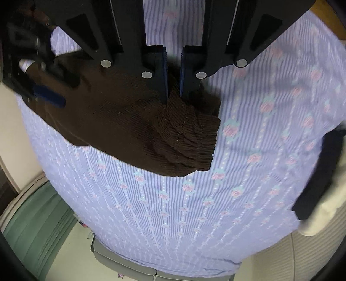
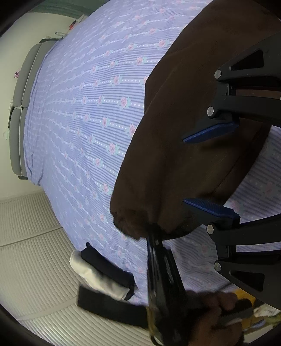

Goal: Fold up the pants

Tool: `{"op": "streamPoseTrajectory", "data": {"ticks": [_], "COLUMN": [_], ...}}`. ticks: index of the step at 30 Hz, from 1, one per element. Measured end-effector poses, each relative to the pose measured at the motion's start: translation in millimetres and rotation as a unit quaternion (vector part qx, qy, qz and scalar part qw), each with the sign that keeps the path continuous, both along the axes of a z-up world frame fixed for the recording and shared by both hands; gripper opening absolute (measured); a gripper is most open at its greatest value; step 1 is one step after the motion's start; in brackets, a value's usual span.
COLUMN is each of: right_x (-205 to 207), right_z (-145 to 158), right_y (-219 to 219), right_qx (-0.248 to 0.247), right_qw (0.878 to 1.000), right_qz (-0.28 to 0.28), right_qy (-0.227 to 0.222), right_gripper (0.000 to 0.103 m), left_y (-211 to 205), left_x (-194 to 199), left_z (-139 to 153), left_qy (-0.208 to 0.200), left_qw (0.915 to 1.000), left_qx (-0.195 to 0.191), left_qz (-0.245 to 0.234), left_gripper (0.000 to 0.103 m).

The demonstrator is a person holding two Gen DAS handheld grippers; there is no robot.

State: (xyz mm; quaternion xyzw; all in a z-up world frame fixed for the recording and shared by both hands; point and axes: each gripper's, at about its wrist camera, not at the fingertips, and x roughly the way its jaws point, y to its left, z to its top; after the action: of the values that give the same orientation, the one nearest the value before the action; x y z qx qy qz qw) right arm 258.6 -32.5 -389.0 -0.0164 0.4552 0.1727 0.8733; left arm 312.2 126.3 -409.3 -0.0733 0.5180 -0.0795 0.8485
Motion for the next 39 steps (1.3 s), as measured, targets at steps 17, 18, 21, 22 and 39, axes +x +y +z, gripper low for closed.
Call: {"op": "streamPoseTrajectory", "data": {"ticks": [17,18,21,22,39], "right_x": [19.7,27.0,54.4,65.2,156.5], "right_z": [6.4,10.2,17.0,18.3,-43.9], "right_y": [-33.7,-41.5,-66.6,-74.9,-94.8], "right_qx": [0.004,0.007,0.010,0.010,0.032], "right_qw": [1.000,1.000,0.999,0.999,0.965], "right_qz": [-0.019,-0.027,-0.040,-0.039,0.168], "right_qy": [-0.002,-0.002,0.006,0.010,0.200], "right_gripper": [0.054,0.054,0.054,0.054,0.039], "left_y": [3.6,5.0,0.8,-1.7,-103.5], "left_x": [-2.7,-4.4,-7.2,-9.0,-26.9], "left_z": [-39.0,-36.3,-22.6,-15.9,0.6], "left_qy": [0.034,0.036,0.029,0.022,-0.038], "left_qw": [0.9987,0.9985,0.9978,0.9977,0.9991], "left_qx": [0.028,0.027,0.026,0.030,-0.009], "left_qz": [0.024,0.030,0.053,0.057,-0.014], "left_gripper": [0.011,0.011,0.012,0.012,0.012]}}
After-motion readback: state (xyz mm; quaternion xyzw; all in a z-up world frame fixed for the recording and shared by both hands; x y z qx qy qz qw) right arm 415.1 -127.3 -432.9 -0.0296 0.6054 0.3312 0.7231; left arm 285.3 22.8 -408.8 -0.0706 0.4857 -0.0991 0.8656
